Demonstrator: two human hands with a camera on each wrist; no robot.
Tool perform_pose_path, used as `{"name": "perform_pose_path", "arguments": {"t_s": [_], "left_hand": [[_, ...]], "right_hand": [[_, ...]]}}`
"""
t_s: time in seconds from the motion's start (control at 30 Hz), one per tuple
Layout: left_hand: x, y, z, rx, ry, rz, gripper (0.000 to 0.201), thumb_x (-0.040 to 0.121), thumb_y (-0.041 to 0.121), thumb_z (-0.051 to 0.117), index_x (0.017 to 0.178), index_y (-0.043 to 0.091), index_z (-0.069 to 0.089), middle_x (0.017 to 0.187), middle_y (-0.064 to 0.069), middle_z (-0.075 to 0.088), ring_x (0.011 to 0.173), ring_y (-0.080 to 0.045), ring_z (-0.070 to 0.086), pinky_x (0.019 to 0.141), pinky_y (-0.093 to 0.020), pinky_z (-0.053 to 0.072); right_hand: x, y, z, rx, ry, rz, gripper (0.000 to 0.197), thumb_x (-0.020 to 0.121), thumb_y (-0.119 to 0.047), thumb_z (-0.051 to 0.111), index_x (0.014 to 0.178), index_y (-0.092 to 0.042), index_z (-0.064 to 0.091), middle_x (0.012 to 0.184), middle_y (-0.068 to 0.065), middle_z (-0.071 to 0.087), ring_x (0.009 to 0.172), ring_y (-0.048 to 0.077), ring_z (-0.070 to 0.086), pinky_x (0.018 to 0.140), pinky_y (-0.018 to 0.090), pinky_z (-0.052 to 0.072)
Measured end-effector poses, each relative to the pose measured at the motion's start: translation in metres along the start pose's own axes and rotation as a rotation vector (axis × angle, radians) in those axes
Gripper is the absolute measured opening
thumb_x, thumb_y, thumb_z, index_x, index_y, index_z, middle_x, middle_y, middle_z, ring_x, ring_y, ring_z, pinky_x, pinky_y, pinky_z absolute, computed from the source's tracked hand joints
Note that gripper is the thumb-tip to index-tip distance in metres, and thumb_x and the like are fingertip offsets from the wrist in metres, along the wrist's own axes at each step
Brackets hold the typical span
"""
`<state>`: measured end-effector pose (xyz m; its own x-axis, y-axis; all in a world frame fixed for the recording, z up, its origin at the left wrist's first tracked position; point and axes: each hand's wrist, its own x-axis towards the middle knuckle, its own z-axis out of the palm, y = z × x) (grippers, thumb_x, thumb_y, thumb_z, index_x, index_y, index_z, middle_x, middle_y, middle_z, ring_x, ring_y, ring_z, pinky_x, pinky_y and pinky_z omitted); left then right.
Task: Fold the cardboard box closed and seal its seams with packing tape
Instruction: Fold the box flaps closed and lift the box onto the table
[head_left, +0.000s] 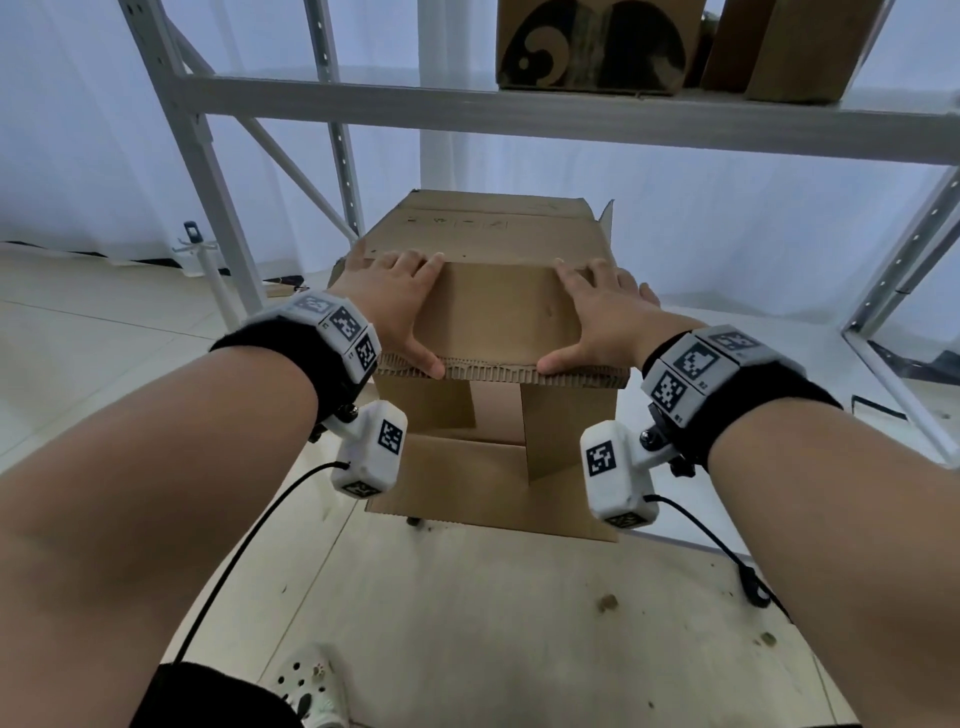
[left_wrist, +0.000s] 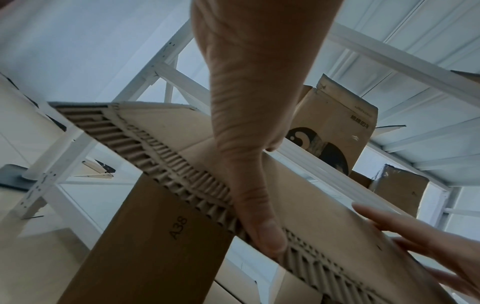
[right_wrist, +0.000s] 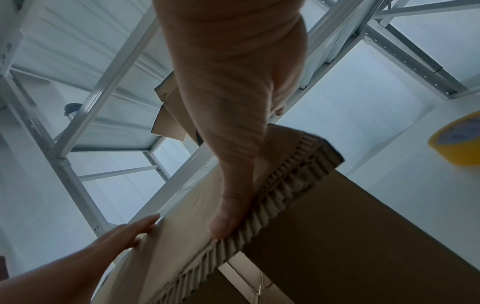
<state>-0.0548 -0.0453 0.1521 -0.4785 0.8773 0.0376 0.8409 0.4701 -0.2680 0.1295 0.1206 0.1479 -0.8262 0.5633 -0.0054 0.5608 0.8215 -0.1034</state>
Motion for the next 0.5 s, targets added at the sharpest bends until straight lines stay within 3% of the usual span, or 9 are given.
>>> {"name": "perform_pose_path", "arguments": {"t_s": [0.17, 0.27, 0.37, 0.5], "left_hand": [[-0.005, -0.002, 0.006, -0.136, 0.009, -0.010, 0.134, 0.051, 0.083, 0.059, 0.150, 0.025, -0.010, 0.158, 0.000, 0.004, 0.146, -0.023, 0.005, 0.114, -0.060, 0.001], [-0.006, -0.001, 0.008, -0.275, -0.074, -0.078, 0.124, 0.050, 0.086, 0.055, 0.146, 0.043, -0.010, 0.158, 0.005, -0.008, 0.145, -0.026, -0.008, 0.110, -0.066, 0.003], [-0.009, 0.007, 0.007, -0.349, -0.136, -0.125, 0.112, 0.051, 0.092, 0.037, 0.143, 0.051, -0.012, 0.157, 0.005, -0.017, 0.144, -0.029, -0.017, 0.108, -0.069, -0.002], [-0.015, 0.040, 0.009, -0.177, -0.076, 0.147, 0.113, 0.057, 0.092, 0.038, 0.143, 0.046, -0.019, 0.156, -0.001, -0.023, 0.142, -0.029, -0.021, 0.109, -0.066, -0.006]], "right_hand": [[0.002, 0.007, -0.001, 0.006, -0.007, 0.025, 0.128, 0.058, -0.070, 0.074, 0.151, -0.031, -0.005, 0.156, 0.001, 0.001, 0.143, 0.030, 0.007, 0.112, 0.058, 0.020], [0.001, 0.015, 0.001, 0.054, -0.035, 0.040, 0.129, 0.057, -0.072, 0.072, 0.151, -0.033, -0.007, 0.159, 0.001, -0.003, 0.145, 0.028, 0.000, 0.114, 0.059, 0.017], [-0.002, 0.019, 0.003, 0.152, -0.054, 0.020, 0.124, 0.060, -0.071, 0.070, 0.152, -0.034, -0.004, 0.160, 0.001, -0.008, 0.147, 0.026, -0.007, 0.116, 0.057, 0.011], [-0.012, 0.025, 0.010, 0.252, -0.001, -0.001, 0.122, 0.050, -0.082, 0.055, 0.152, -0.035, 0.007, 0.161, 0.001, -0.006, 0.147, 0.024, -0.006, 0.118, 0.054, 0.008]]}}
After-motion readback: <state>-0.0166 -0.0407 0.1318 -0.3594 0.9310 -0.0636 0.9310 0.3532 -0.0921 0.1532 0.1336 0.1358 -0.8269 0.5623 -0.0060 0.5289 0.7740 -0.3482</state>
